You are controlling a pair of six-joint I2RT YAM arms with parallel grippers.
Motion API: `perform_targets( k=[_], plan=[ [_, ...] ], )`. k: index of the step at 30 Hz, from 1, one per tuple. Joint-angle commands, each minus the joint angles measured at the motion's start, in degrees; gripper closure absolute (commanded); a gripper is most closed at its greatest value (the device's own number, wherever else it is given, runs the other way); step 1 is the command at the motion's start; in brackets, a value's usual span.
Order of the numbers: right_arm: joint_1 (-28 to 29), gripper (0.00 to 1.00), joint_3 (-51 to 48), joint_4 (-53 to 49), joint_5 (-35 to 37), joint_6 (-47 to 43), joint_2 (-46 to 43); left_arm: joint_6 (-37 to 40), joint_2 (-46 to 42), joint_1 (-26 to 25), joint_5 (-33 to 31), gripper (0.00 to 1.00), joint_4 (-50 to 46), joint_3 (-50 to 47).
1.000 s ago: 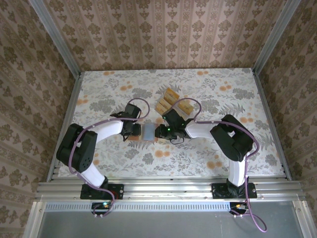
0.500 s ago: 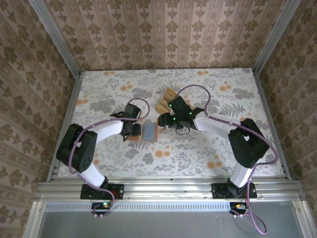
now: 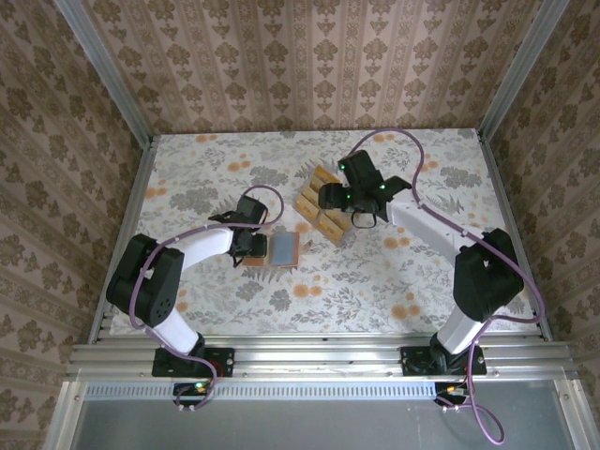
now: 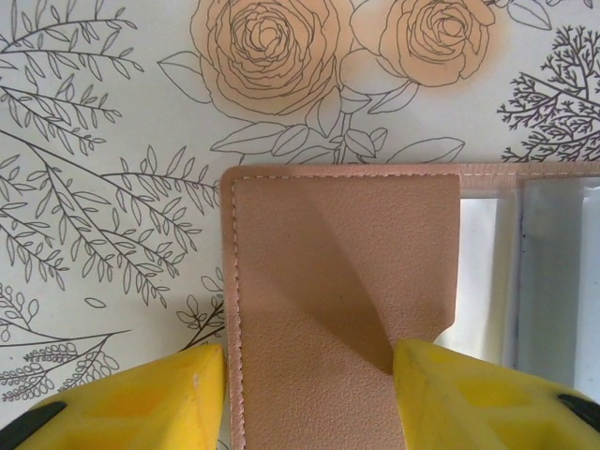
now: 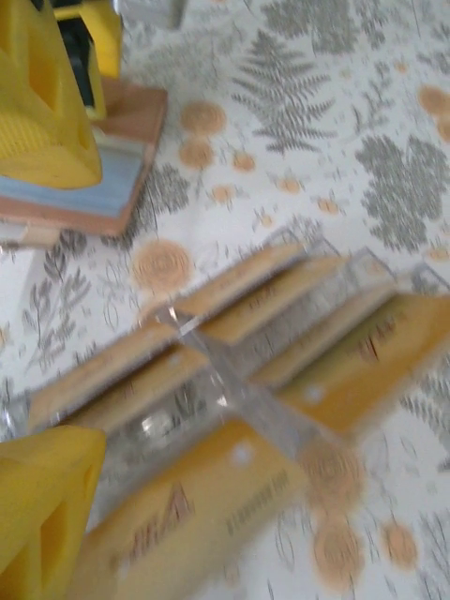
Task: Put the credit cards into the card holder
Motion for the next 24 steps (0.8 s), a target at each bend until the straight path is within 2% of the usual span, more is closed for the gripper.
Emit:
perform_targets(
  k=[1,10,17,24],
  plan=[
    [-0.5,0.31,4.5,-3.7,1.0,-4.0,2.1,0.4,-1.4,-0.3,-0.5,0.49,-1.2,0.2],
    [5.6,0.40,11.2,-0.9,-6.2,-2.0,13.3,0.0,-1.0,-0.7,-0.8,0.49,-1.3,0.4],
    [6.3,0.52,15.4,2.2,-9.9,2.2,22.6,-0.2,-1.1,-1.0,-1.0,0.49,-1.4,0.4],
    [6.6,0.56,19.5,2.2,-10.1,3.3,29.1,-0.2,-1.1,-1.2,-1.0,0.49,-1.3,0.6]
  ],
)
